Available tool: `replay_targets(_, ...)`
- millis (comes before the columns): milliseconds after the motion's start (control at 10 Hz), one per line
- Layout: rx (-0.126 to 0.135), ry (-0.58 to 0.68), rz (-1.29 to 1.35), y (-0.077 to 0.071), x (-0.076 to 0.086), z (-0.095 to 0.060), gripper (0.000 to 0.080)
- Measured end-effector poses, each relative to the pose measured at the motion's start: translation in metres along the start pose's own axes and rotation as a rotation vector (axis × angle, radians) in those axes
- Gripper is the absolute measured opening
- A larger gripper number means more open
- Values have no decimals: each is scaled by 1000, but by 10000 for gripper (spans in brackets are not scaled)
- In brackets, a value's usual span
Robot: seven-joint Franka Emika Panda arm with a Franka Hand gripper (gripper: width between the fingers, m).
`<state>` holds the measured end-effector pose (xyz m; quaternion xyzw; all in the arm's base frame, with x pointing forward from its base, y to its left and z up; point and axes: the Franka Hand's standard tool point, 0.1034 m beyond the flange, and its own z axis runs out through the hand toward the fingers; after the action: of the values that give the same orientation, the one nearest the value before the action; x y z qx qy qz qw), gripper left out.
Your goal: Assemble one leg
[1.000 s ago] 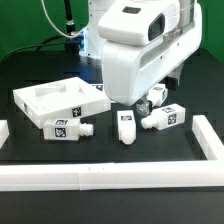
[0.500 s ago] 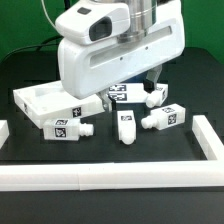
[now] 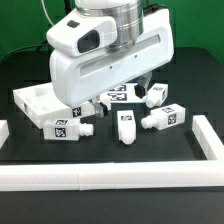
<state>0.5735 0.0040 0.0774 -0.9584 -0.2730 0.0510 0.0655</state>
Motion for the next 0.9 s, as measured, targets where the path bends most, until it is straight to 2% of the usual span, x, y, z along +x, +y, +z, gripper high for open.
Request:
replay_targets(100,-15,12,169,-6,-3,11,650)
replay_targets(200,-31,20,314,-20,-3,24,650)
replay_targets(300,-22,14,298,-22,-5,29,650)
replay_targets(700,-21,12,330,-22,-5,30,650)
replay_targets(800,-14,-12,490,-25,-5,35,650)
replay_targets(900,-8,-18,446,-14,-7,41,650)
